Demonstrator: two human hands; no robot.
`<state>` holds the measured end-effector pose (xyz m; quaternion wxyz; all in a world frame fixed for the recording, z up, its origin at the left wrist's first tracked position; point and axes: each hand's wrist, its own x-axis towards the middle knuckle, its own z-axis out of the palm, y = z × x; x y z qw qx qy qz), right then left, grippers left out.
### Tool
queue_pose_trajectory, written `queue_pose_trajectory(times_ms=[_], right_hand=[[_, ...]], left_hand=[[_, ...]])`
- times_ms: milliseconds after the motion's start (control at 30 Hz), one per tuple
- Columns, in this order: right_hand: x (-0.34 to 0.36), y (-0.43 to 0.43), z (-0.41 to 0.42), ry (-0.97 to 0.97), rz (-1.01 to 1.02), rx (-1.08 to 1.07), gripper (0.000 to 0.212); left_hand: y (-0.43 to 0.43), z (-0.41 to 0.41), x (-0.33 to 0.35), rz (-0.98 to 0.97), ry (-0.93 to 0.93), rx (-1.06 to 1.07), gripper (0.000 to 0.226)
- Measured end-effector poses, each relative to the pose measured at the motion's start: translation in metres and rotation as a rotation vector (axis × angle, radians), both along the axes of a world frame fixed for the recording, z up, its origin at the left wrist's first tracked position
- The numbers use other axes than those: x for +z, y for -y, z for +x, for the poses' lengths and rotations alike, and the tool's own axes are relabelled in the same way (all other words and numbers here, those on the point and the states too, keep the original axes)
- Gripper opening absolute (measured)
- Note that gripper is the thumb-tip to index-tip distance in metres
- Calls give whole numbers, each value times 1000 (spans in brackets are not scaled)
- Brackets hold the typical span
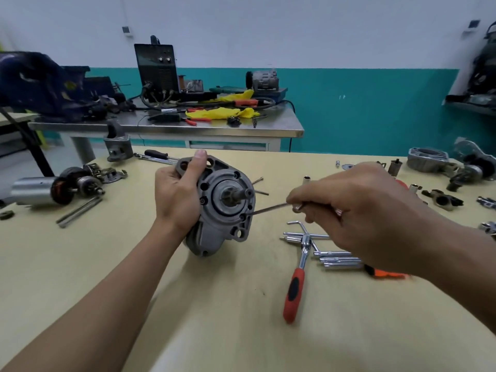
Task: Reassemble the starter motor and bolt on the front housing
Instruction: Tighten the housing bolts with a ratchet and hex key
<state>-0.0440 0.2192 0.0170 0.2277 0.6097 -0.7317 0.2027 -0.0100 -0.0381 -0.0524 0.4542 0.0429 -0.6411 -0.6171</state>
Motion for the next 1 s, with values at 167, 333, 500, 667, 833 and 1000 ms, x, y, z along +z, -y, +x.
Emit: queue_pose_trajectory(times_ms=[167, 333, 500, 667, 833, 1000], right_hand=[[-6, -4, 10, -21, 26, -19, 23], [-20, 4, 13, 1, 44, -44, 25], [-21, 8, 16, 15, 79, -72, 28], [-21, 12, 21, 131, 73, -151, 27], [-14, 21, 31, 403, 16, -187, 52], [-23, 35, 32, 972, -220, -106, 47]], left_hand=[[0, 4, 0, 44, -37, 7, 60], [-3, 4, 3, 54, -31, 8, 64], [-2, 2, 1, 44, -23, 9, 63], [-3, 2, 2, 40, -20, 5, 63], [-3, 2, 2, 28, -13, 11, 63], [-4, 2, 3, 25, -3, 17, 61]])
